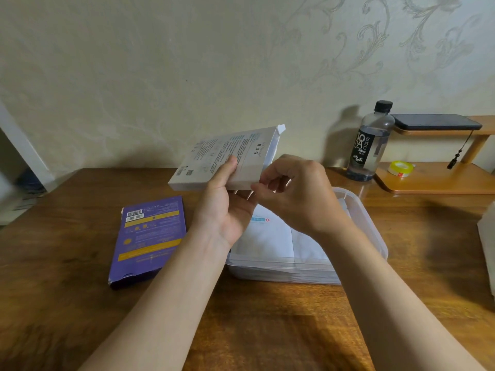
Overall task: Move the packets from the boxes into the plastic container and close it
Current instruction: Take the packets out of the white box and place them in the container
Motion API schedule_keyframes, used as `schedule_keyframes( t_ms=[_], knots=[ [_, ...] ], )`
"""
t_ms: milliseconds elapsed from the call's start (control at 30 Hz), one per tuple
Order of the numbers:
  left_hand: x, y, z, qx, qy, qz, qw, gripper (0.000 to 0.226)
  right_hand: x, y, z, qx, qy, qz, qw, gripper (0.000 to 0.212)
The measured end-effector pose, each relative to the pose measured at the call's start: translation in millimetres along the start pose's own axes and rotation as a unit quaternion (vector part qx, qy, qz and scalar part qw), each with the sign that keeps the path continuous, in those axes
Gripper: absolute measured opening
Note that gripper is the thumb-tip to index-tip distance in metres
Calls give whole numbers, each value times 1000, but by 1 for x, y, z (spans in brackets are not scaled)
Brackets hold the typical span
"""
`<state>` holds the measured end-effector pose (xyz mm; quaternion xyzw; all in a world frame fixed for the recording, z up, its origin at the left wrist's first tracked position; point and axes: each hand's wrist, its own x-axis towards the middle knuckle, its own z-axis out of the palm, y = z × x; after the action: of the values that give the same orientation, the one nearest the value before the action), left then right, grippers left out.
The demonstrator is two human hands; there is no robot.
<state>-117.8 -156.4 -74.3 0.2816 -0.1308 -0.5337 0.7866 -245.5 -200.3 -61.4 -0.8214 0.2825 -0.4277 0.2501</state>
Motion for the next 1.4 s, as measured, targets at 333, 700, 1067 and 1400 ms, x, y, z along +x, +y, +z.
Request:
schedule_keyframes(
  t_ms=[333, 700, 1067, 1400],
  knots=[
    [-2, -5, -2, 35, -44, -6, 998, 32, 11, 4, -22, 210, 30, 222, 952, 17],
    [-2, -9, -1, 103, -55, -12, 993, 40, 10, -6, -25, 340, -22, 306, 889, 25],
    [-4, -15, 1, 104, -95, 25, 990, 57, 12, 2, -15, 391, -10, 324, 861, 56],
    [-13, -24, 9, 122, -101, 16, 987, 55, 11, 5, -17, 399, -23, 346, 849, 36]
  ],
)
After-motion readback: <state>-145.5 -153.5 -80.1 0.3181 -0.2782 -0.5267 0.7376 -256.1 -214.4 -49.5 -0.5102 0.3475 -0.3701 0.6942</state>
